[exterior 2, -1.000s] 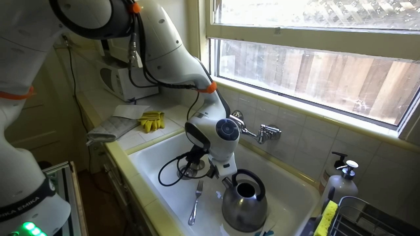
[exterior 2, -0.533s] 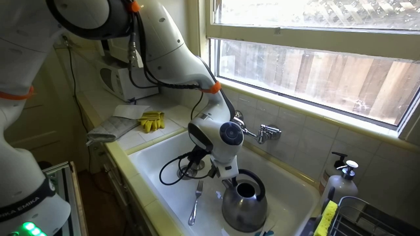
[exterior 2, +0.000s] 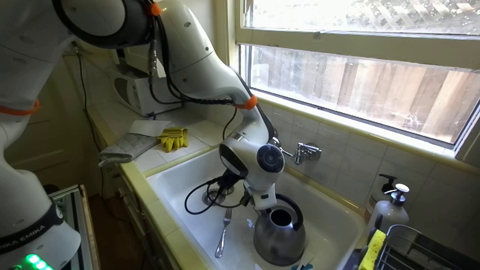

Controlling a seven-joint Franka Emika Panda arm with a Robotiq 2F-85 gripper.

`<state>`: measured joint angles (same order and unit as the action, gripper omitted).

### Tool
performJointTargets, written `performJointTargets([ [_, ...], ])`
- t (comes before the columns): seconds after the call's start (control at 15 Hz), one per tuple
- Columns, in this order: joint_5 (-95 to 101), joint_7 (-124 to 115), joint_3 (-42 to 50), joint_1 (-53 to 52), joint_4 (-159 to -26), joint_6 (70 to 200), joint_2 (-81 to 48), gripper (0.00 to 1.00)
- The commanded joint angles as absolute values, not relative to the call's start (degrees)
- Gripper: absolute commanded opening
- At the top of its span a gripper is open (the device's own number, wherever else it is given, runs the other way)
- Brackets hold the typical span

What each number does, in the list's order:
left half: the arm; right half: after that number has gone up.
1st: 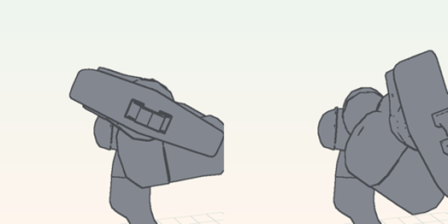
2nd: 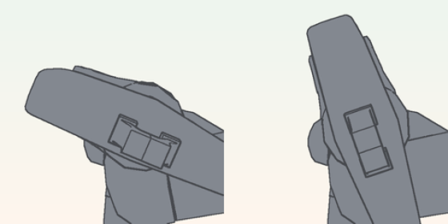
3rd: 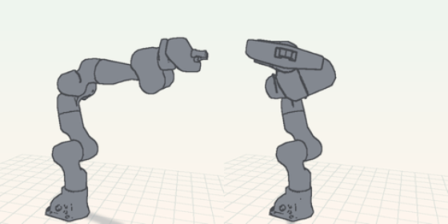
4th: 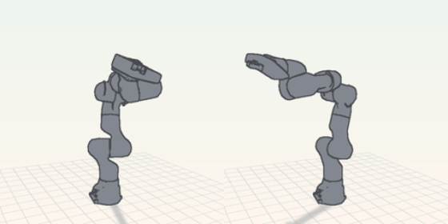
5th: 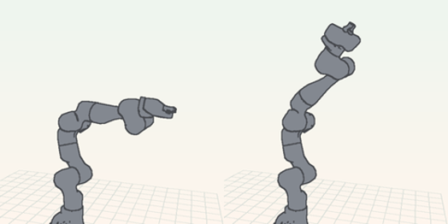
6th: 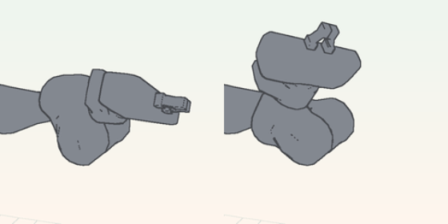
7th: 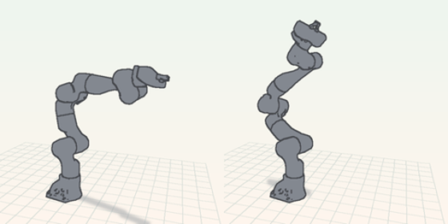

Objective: Put the metal cap back on the kettle

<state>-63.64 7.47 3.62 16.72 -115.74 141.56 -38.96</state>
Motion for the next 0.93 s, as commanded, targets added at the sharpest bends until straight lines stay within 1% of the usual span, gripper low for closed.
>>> performJointTargets([
  [0.0,-64.58,6.68,4.34,17.11,-113.56,139.07,-40.84,0.15],
  [0.53,-63.93,6.0,4.67,17.02,-110.68,137.94,-43.6,0.15],
  [0.87,-63.56,5.72,5.4,16.75,-111.81,137.58,-42.76,0.15],
])
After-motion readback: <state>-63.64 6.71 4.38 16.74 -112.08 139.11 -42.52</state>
